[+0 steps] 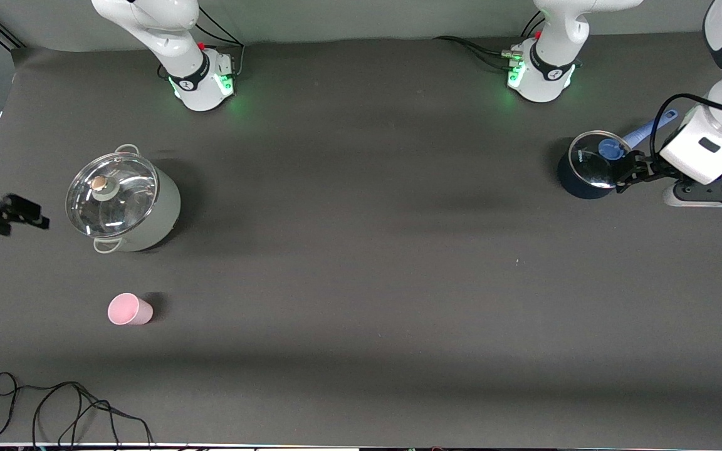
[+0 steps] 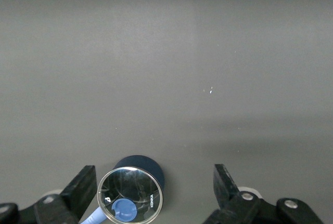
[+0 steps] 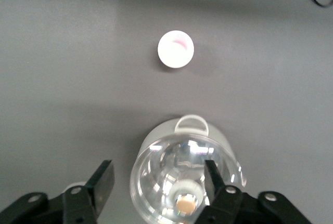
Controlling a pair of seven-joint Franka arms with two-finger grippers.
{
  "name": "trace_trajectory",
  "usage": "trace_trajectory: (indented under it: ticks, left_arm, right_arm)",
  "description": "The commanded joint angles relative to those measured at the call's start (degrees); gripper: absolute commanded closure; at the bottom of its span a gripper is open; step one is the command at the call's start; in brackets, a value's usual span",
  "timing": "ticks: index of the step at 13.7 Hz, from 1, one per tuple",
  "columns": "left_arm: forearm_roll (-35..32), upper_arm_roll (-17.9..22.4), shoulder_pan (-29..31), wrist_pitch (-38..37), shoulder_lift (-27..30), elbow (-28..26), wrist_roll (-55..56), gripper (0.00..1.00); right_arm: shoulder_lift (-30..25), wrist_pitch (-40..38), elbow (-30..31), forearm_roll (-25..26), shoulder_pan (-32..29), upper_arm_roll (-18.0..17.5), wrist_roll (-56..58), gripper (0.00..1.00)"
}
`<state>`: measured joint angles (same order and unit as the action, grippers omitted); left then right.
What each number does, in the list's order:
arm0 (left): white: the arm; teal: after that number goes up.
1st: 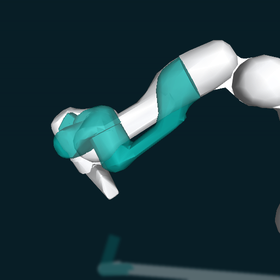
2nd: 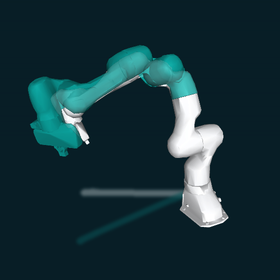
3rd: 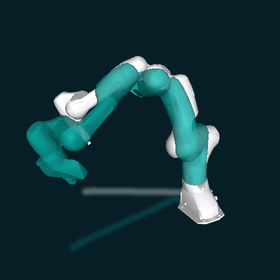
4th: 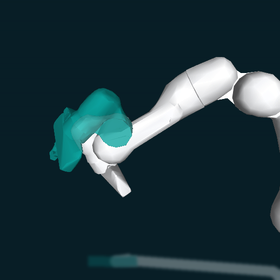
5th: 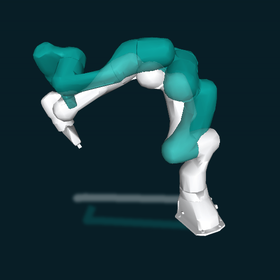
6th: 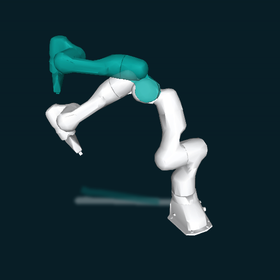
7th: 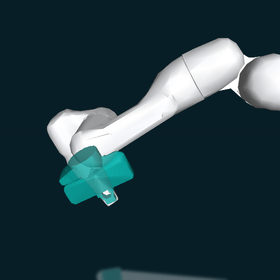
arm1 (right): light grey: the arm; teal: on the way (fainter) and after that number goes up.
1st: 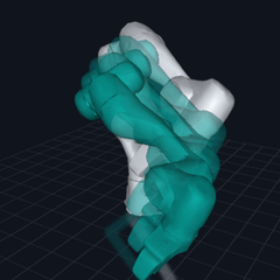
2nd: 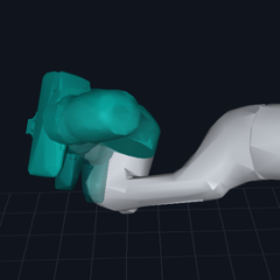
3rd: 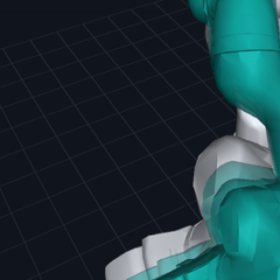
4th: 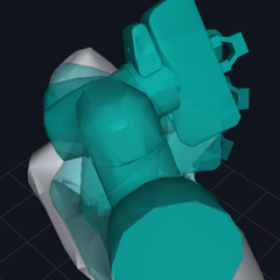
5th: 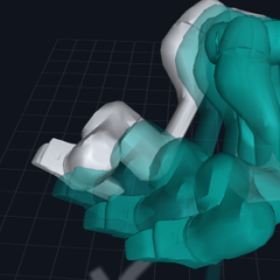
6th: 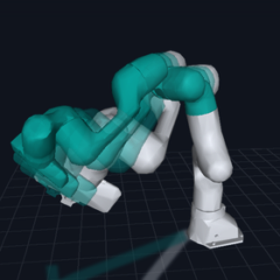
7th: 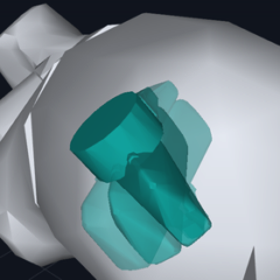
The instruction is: Transfer pink cup from left to right arm
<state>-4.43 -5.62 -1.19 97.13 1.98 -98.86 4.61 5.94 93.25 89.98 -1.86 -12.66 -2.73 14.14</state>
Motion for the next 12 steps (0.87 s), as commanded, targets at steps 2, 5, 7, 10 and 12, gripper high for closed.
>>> trace_trajectory:
  ticks: [2, 5, 7, 10, 12]
  left_arm:
    - [1.79, 1.49, -1.09, -3.79, -3.74, 6.84, 1.10, 0.00]
    - [1.88, 1.58, -1.44, -3.53, -3.74, 6.75, 1.10, 0.00]
    - [1.62, 1.58, -1.27, -4.05, -4.00, 6.75, -0.12, 0.00]
    - [1.71, 1.58, -0.74, -3.35, -4.44, 6.93, -3.99, 0.00]
    - [1.71, 1.58, -0.57, -3.70, -4.70, 7.19, -4.00, 0.00]
  right_arm:
    - [-5.31, -5.35, 2.30, -0.07, 0.53, -0.26, -4.30, 0.18]
    - [-6.46, -5.54, 3.53, 0.02, 2.19, -0.26, -9.71, 0.14]
    - [-6.55, -5.71, 4.06, 0.02, 4.22, -0.17, -14.92, 0.14]
    - [-7.52, -6.07, 4.41, -0.07, 5.28, 0.09, -14.76, 0.01]
    - [-7.78, -6.07, 4.41, -0.59, 5.19, 0.53, -11.10, 0.00]
